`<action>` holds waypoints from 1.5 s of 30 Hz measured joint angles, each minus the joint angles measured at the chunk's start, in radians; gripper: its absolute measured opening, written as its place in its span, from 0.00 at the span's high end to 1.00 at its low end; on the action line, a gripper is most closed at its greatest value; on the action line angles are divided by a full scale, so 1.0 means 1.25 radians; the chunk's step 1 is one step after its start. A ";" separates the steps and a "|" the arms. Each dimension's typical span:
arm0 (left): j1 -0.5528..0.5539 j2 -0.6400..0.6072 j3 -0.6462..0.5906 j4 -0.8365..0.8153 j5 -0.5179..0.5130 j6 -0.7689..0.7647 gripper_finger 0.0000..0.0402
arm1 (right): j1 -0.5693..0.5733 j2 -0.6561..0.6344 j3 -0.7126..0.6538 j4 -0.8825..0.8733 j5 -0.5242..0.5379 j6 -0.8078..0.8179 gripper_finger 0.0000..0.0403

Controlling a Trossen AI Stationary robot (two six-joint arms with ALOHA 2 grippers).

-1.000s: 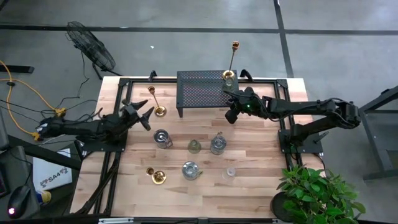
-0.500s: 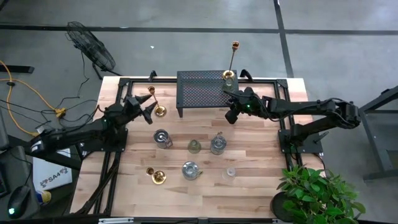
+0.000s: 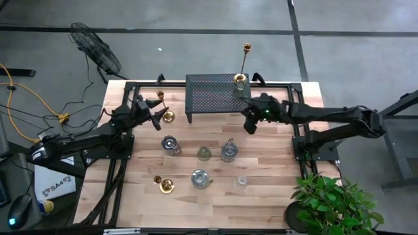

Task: Pick & Place candle stick holders
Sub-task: Put the top gold candle holder on the shelf aligned with the gold candle holder

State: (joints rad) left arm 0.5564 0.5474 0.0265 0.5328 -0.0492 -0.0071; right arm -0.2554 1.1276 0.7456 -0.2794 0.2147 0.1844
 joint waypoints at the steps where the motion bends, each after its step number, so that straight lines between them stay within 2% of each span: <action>1: 0.000 0.006 0.000 0.003 -0.001 0.000 0.46 | 0.000 -0.019 0.000 -0.013 0.003 0.002 0.79; 9: 0.000 0.053 0.000 0.045 -0.007 0.002 0.46 | 0.000 -0.139 -0.026 -0.085 0.015 0.002 0.79; 18: 0.000 0.069 0.000 0.067 -0.010 -0.001 0.46 | 0.000 -0.247 -0.213 0.107 0.009 0.022 0.79; 25: 0.000 0.069 0.000 0.086 -0.011 -0.002 0.47 | 0.000 -0.277 -0.268 0.177 -0.049 0.022 0.79; 29: 0.000 0.069 0.000 0.082 -0.010 -0.006 0.54 | 0.000 -0.285 -0.296 0.200 -0.049 -0.007 0.79; 37: 0.000 0.069 0.000 0.078 -0.010 -0.005 0.70 | 0.000 -0.330 -0.392 0.355 -0.055 -0.031 0.79; 45: 0.000 0.069 0.000 0.045 -0.015 0.000 0.84 | 0.000 -0.370 -0.405 0.362 -0.050 -0.032 0.79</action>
State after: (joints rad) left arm 0.5564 0.6331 0.0269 0.5892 -0.0684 -0.0073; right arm -0.2550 0.6646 0.2394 0.1726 0.1527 0.1443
